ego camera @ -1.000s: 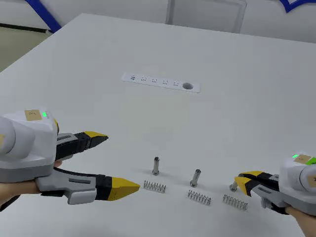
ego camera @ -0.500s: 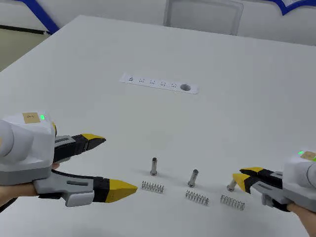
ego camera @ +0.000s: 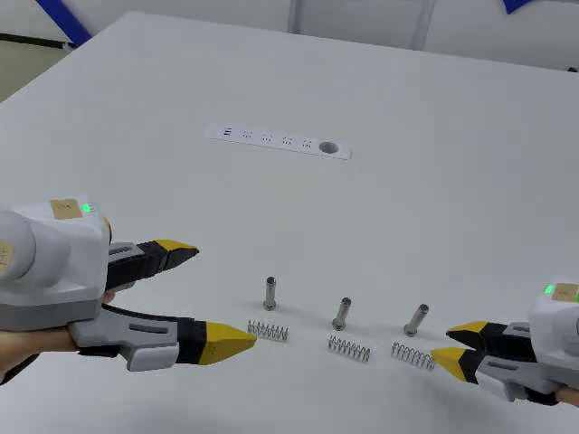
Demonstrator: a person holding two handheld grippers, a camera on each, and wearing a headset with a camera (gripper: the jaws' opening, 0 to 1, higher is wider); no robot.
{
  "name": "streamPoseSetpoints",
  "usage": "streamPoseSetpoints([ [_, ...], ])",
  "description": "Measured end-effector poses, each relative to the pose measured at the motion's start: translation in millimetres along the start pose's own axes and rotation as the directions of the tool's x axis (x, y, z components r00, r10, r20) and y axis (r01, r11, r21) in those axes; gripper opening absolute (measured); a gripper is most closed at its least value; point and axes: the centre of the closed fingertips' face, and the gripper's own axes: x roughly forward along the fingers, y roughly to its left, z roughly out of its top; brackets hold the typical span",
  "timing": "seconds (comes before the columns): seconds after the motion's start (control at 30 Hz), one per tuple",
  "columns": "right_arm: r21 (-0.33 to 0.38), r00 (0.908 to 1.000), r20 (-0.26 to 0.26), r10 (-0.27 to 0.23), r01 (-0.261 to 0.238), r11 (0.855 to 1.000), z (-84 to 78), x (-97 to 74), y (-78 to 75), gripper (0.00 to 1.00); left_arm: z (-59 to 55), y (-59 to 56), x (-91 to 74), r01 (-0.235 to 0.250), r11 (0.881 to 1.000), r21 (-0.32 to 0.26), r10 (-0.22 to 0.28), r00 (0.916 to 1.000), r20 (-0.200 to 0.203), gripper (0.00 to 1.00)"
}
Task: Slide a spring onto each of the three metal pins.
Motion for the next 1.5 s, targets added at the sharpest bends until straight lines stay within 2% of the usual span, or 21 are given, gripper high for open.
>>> streamPoseSetpoints([
  [0.13,-0.013,0.9993,-0.034,0.016,-0.017,1.0,-7.1,10.7,0.3,0.21,-1.4,0.1,1.3,0.001,1.0,-0.003,-0.001,1.0,-0.008,0.83],
  [0.27,-0.056,0.9968,-0.072,0.034,-0.038,0.998,-10.7,20.2,0.6,0.21,-1.4,2.1,0.6,-0.005,1.0,-0.013,0.005,1.0,-0.007,0.83],
  [0.33,-0.059,0.9964,-0.074,0.04,-0.045,0.997,-10.2,23.1,0.8,0.2,-2.4,3.7,-0.5,-0.01,1.0,-0.016,0.01,0.9999,-0.01,0.83],
  [0.53,-0.083,0.9921,-0.109,0.062,-0.071,0.994,-15.9,26.4,2.6,0.19,-3.5,6.3,-2.4,-0.019,1.0,-0.021,0.019,0.9997,-0.014,0.83],
  [0.57,-0.105,0.9919,-0.102,0.076,-0.086,0.991,-14.0,25.7,4.2,0.19,-3.7,6.5,-2.4,-0.02,1.0,-0.021,0.02,0.9997,-0.016,0.83],
  [0.67,-0.107,0.9903,-0.112,0.082,-0.094,0.99,-14.3,24.3,3.7,0.18,-3.6,5.6,-1.7,-0.019,1.0,-0.021,0.019,0.9997,-0.017,0.83],
  [0.83,-0.141,0.986,-0.123,0.113,-0.13,0.981,-15.2,25.4,9.3,0.13,-1.5,3.0,-0.5,-0.012,1.0,-0.015,0.012,0.9998,-0.017,0.83],
  [1.13,-0.161,0.9834,-0.142,0.113,-0.135,0.978,-16.0,25.6,10.1,0.11,6.1,1.6,0.2,-0.007,1.0,0.003,0.007,0.9999,-0.01,0.83],
  [1.33,-0.197,0.9835,-0.16,0.085,-0.117,0.973,-14.6,24.3,11.6,0.11,5.9,-3.2,-0.2,0.009,1.0,0.015,-0.009,0.9997,-0.021,0.82],
  [1.5,-0.208,0.9861,-0.139,0.091,-0.119,0.971,-1.6,14.1,16.3,0.11,3.8,-7.2,-1.9,0.028,0.999,0.023,-0.028,0.999,-0.034,0.8],
])
